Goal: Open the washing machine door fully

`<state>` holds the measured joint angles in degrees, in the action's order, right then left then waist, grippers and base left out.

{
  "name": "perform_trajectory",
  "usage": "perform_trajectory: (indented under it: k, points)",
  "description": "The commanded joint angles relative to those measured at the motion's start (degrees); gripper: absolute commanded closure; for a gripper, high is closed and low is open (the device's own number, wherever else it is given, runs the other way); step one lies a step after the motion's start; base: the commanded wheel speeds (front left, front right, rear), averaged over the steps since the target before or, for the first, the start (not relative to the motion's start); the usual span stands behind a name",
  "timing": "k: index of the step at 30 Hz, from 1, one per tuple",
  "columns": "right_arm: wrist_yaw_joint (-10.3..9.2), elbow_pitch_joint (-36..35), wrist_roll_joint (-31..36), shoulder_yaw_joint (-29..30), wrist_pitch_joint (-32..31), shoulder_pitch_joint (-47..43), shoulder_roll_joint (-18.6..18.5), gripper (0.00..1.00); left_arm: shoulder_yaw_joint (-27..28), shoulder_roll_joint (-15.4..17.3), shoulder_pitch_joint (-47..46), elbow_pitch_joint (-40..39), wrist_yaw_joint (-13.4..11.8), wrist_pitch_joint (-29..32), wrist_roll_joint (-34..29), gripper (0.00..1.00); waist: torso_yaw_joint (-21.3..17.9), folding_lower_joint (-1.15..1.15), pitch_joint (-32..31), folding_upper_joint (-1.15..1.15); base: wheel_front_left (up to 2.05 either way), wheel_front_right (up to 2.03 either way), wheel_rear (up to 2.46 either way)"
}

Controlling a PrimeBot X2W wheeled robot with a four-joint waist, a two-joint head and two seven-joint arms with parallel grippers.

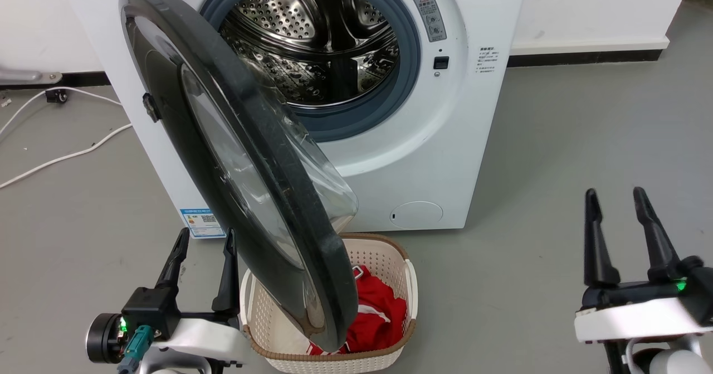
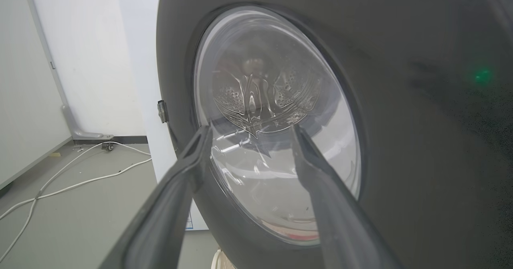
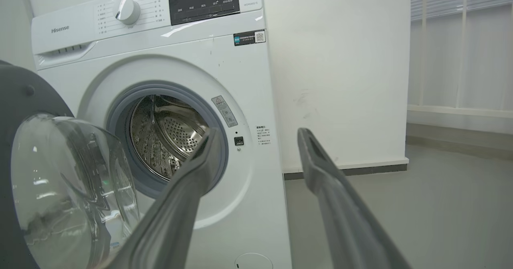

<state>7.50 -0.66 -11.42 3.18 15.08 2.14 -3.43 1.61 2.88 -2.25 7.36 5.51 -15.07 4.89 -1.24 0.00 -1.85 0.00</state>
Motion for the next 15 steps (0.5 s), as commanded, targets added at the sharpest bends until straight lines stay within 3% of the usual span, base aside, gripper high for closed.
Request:
perform_trajectory:
  k: [1, 5, 15]
  points:
    - [-0.02, -1.21, 4.06, -0.28, -0.25, -1.22, 0.23, 0.00, -0.03, -0.01, 0.58, -0.30, -0.22, -0.14, 0.18, 0.00, 0.06, 0.00, -0.02, 0.00, 0.00, 0.00, 0.00]
    - [-0.02, -3.25, 10.65, -1.03, -1.89, -3.07, 0.59, 0.00, -0.06, 0.00, 0.46, -0.48, -0.29, -0.14, 0.04, 0.00, 0.17, 0.00, 0.07, 0.00, 0.00, 0.00, 0.00]
    - [-0.02, 0.84, 9.73, -1.57, -2.00, -4.67, 0.63, 0.00, 0.12, -0.01, 0.02, -0.57, -0.21, -0.13, -0.31, 0.00, 0.27, 0.00, 0.36, 0.00, 0.00, 0.00, 0.00]
